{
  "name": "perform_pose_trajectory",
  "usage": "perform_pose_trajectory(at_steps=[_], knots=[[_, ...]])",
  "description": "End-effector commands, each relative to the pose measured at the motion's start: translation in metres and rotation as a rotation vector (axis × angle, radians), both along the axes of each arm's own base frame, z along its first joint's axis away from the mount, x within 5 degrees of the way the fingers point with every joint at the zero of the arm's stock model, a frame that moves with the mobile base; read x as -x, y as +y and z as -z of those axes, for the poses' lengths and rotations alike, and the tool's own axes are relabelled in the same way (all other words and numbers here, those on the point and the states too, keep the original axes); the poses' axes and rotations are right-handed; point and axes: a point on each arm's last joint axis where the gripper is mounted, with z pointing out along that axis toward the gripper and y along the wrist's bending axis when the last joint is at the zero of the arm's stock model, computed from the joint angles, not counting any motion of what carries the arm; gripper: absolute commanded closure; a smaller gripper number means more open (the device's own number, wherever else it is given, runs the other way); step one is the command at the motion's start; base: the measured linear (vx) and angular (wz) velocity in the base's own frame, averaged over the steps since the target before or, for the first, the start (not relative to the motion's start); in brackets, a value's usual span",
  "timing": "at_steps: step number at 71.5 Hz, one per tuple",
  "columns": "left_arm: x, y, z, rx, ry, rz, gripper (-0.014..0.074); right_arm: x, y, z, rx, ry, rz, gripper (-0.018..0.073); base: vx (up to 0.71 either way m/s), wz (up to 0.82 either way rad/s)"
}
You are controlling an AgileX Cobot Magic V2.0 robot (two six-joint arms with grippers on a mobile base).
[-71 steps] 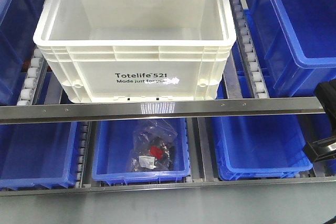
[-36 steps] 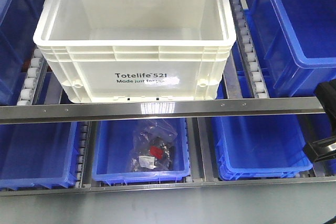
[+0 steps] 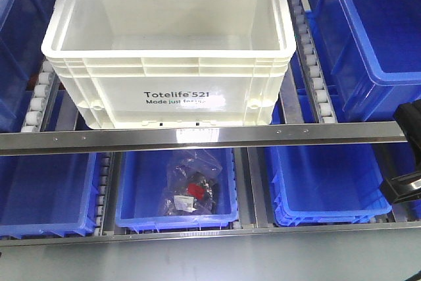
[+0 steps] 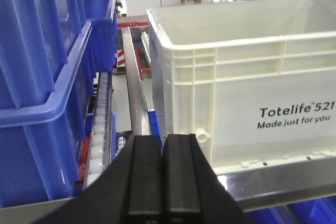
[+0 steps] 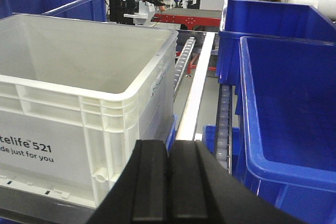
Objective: Place moving items into box and shelve
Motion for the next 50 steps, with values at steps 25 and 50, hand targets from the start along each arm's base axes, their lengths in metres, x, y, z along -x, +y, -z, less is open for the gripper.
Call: perform_pose_trajectory(at_steps=[25,50], knots=[[0.0008,0.0003,-0.0022,0.004,-0.076,-0.002,0.0624,-0.0019,-0.0017,-0.0175,-0.016,-0.104,0.024,0.0575,0.0,0.0],[0.0008,0.0003,-0.0022,0.004,-0.076,-0.002,0.0624,-0.0019,-0.0016,-0.0177,-0.003,-0.11,0.022,0.0575,0.0,0.0]])
